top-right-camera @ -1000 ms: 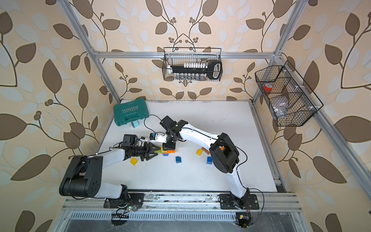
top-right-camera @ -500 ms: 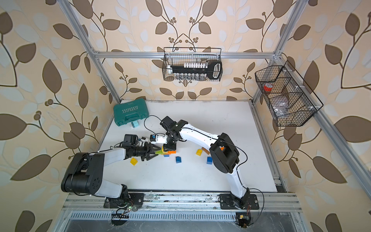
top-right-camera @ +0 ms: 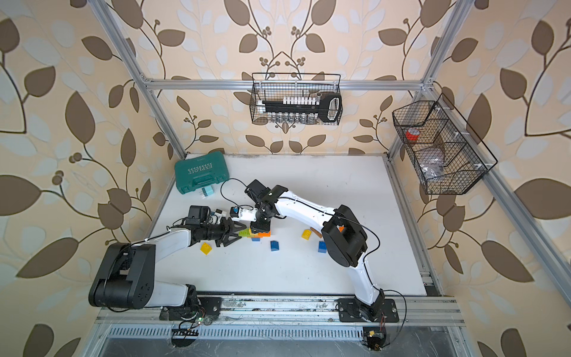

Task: Assemble a fork with lego
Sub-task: Assemble the lego brick with the lego brick.

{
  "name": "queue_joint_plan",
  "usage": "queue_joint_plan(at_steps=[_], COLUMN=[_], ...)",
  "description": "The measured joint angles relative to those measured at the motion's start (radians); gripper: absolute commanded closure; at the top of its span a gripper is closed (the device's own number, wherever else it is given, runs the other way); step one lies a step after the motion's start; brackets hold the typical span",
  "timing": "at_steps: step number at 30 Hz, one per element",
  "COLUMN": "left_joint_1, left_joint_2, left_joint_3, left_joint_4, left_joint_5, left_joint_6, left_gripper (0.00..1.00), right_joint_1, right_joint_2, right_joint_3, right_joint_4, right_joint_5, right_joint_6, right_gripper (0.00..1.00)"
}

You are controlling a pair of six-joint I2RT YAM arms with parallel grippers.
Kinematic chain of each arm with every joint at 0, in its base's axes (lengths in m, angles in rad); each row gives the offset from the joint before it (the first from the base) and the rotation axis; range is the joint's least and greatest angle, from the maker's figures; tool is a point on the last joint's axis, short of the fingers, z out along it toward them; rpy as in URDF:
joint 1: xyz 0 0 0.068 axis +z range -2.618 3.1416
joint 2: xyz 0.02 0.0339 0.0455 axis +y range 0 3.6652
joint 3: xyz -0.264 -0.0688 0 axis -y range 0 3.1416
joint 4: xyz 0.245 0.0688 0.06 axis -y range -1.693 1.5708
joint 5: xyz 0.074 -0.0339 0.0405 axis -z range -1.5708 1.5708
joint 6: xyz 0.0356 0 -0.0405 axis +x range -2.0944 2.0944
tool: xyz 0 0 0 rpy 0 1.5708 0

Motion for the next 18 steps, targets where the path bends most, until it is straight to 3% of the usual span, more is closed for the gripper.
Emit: queue_joint_plan(at_steps=[18], left_joint_1=[0.127], left_joint_2=[-0.044], left_joint_3=[0.021], left_joint_4=[-0.095], left_joint_5=[-0.011], left_joint_6=[0.071], left_gripper=[0.4], right_joint_1=[0.026], right_joint_2=[-0.006], right_joint_3=[0.004], right_joint_4=[0.017], right_joint_5=[0.068], right_joint_6=[0.027], right_gripper=[0.86])
